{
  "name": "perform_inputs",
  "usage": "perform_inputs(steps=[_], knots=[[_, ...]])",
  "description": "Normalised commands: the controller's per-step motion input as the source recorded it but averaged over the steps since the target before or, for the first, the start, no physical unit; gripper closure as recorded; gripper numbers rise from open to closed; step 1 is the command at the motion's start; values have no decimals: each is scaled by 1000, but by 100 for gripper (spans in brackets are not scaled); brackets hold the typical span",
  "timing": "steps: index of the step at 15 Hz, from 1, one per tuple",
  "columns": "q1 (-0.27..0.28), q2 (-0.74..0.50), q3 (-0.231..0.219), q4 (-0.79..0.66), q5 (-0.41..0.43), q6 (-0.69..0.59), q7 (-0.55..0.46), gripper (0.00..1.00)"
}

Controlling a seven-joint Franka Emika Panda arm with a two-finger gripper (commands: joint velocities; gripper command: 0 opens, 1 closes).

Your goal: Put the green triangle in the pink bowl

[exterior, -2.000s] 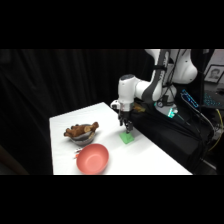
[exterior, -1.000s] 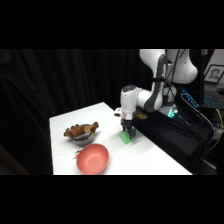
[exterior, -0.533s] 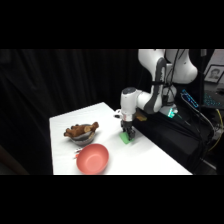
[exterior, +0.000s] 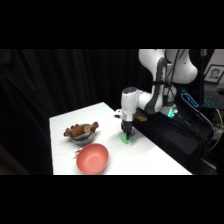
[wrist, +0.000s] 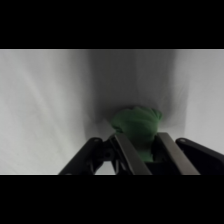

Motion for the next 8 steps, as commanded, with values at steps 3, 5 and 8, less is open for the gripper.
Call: perform_inputs(steps=[3, 5, 8], knots=[[47, -38, -31, -74, 35, 113, -22, 94], [44, -197, -38, -124, 10, -50, -50, 95], [48, -382, -86, -132, -34, -306, -67, 94]])
